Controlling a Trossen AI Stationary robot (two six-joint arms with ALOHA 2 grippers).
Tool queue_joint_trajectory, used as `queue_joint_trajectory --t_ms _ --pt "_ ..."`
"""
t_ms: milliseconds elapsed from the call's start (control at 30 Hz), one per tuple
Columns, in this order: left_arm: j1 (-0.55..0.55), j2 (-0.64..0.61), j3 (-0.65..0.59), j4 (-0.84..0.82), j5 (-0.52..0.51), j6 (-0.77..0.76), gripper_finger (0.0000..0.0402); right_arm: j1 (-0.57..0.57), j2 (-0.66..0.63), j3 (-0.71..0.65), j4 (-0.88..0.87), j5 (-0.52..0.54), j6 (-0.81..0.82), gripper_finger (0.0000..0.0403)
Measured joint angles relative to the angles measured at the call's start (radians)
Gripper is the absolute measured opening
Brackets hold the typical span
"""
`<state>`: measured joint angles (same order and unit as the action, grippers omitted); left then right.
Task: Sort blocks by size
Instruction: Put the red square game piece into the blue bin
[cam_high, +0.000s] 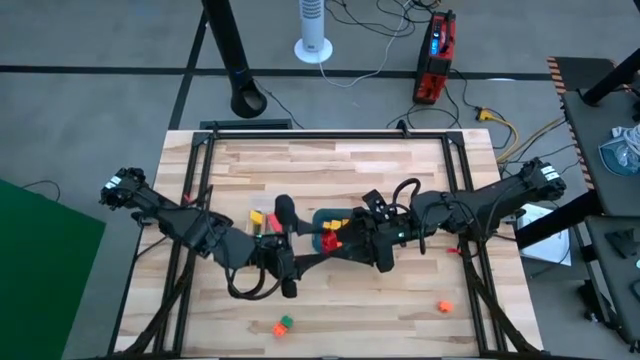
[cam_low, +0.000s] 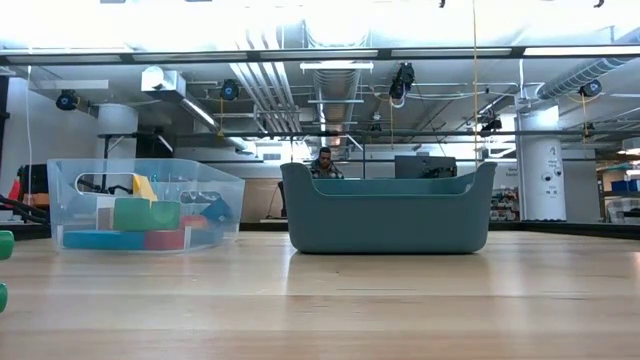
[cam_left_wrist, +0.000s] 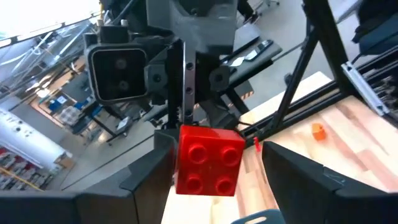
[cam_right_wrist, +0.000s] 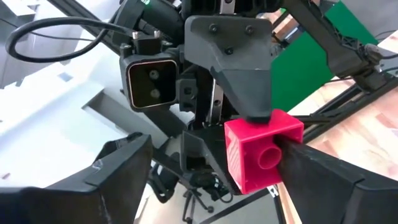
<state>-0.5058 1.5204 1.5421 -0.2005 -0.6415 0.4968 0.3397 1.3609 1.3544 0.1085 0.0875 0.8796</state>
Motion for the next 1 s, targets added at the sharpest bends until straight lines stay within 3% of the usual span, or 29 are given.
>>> queue_joint_trajectory --t_ms 367,700,1000 --pt "0.020 0.000 0.000 0.009 0.005 0.044 0.0226 0.000 0.000 0.000 -0.007 0.010 -0.007 0.0318" --pt "0.030 0.000 0.000 0.005 0.032 0.063 0.0121 0.000 0.000 0.000 -0.027 0.020 -0.007 0.0322" --pt "0.050 0.000 0.000 -0.043 0.030 0.055 0.0144 -0.002 -0.019 0.000 -0.113 0.026 0.030 0.0321"
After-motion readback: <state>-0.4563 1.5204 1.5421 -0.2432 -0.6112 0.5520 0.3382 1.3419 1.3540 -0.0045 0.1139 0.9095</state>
